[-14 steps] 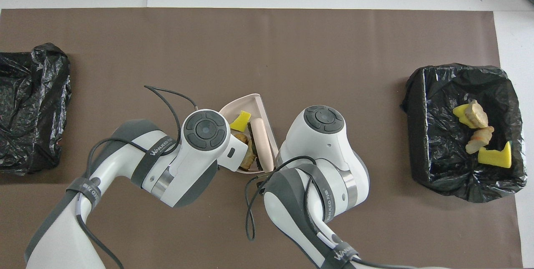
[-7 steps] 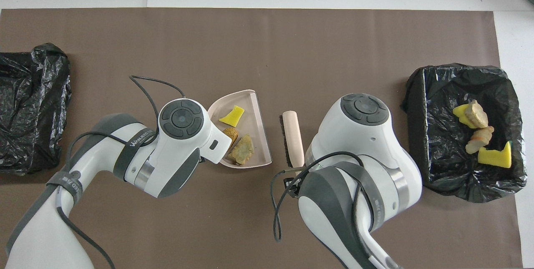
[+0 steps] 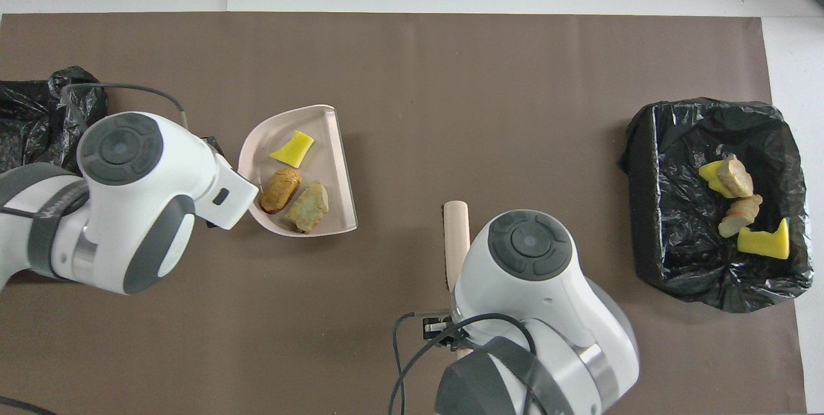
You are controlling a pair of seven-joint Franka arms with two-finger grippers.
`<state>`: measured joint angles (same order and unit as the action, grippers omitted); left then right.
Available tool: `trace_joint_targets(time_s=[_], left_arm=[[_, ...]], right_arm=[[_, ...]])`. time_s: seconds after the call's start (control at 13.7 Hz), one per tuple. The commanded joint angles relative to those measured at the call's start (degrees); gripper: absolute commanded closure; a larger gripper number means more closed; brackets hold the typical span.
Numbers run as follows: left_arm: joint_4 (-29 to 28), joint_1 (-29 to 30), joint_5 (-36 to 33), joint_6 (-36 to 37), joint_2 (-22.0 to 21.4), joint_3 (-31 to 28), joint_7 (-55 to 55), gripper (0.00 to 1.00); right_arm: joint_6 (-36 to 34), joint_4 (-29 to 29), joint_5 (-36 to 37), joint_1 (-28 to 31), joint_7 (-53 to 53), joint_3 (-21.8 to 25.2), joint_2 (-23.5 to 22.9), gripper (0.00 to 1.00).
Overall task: Sweep and dump trash in bin
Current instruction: 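Tip the dustpan over the black bag with the left gripper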
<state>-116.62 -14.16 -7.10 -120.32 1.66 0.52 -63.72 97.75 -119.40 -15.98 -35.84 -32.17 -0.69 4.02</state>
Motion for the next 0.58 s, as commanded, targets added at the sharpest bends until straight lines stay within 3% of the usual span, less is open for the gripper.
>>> trace_joint_targets(time_s=[0.0,0.29,0.51], left_arm=[[-0.5,9.4,4.0,2.2,-4.3,0.2,-14.0,1.00],[4.9,24.8,6.5,6.2,-3.4,0.1,-22.5,1.00],[11.4,33.8,6.0,6.9,0.7,0.0,-32.0,1.00]], right_arm=[[7.6,-6.3,0.4,-3.8,-4.0,-0.1,2.0,1.00],[13.0,-11.5,-0.1,-8.4,-10.6,-0.2,2.0,1.00],[17.3,-14.0,-0.2,-12.1,-12.0,-0.2,0.8,1.00]])
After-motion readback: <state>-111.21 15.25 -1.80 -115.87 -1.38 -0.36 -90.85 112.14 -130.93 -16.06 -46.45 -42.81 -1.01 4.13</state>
